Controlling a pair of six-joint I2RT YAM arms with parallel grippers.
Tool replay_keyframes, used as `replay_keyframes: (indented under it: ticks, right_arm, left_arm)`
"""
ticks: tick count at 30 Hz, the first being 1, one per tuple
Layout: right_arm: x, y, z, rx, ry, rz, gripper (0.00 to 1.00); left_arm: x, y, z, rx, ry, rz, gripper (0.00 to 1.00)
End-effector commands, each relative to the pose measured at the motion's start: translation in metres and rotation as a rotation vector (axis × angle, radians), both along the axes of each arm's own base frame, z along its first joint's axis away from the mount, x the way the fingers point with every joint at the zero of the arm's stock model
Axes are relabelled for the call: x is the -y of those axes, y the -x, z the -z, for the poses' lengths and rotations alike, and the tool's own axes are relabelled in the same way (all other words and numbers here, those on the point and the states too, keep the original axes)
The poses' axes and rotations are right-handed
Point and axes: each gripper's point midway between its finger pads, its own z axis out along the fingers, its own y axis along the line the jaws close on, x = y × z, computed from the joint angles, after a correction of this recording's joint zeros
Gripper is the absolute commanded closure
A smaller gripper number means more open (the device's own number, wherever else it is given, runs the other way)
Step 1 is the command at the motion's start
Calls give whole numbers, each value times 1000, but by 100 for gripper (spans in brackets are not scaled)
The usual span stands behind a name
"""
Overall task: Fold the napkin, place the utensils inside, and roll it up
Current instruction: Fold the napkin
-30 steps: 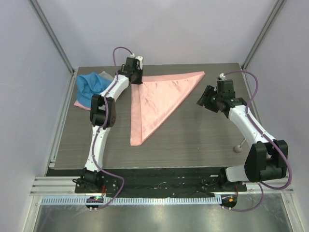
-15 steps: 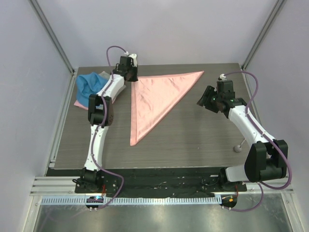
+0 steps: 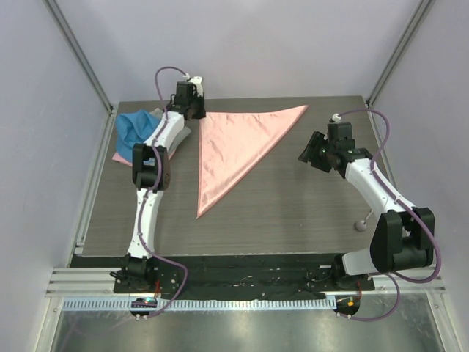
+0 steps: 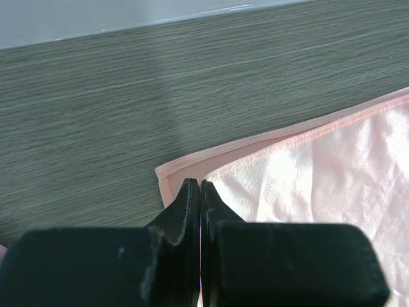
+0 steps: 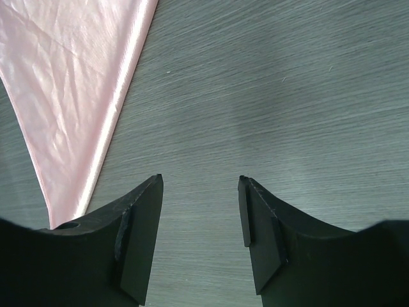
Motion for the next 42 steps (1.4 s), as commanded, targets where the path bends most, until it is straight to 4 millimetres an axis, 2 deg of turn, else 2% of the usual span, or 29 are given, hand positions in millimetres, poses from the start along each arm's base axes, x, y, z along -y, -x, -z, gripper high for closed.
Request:
replay_keyframes:
  ticks: [1,11,24,26,28,29,31,32,33,35,36,38,39,40,41,42]
  right_arm:
    - [2,-6,-1,15,-4,18,42]
    - [1,-6,5,-1,-7,14,41]
    - [3,-7,6,-3,2,20,41]
    - [4,-7,3,4,5,26,41]
    - [5,-7,1,9,9,33,41]
    - [6,-5,0,8,13,35,41]
    - [9,-3,-2,5,25,42,41]
    - [10,-1,-3,0,32,44,41]
    - [12,1,-3,-2,42,51,41]
    - [17,5,-4,-11,57,61,41]
    - [17,5,-10,-1,61,61,41]
    - [25,10,-12,-16,94,81,41]
    - [28,9,-20,-3,102,87,41]
    - [33,14,-21,-19,127,100,40]
    - [38,16,-22,-22,146,108,40]
    - [42,17,-25,-19,158,117,40]
  left_arm:
    - [-1,-15,-19,74,31,13,100]
    - [-8,-19,-10,71,28,-3,100]
    - [-15,-21,-13,79,16,-14,100]
    - [-15,-20,-16,83,14,-9,91]
    - [-14,-19,-18,86,14,2,75]
    - [-13,-19,-24,98,15,4,55]
    - [-14,-18,-28,105,14,2,35]
    - [-15,-18,-33,111,16,0,22]
    - [-13,-17,-43,124,23,0,19]
    - [-10,-14,-54,133,34,10,14]
    - [-9,-12,-75,162,42,14,14]
    - [-4,-6,-94,188,27,21,13]
    - [-3,-1,-123,235,5,33,13]
    - [-2,4,-141,263,-8,41,12]
    - [-1,9,-149,269,-28,39,11]
    - [-1,19,-184,319,-32,39,11]
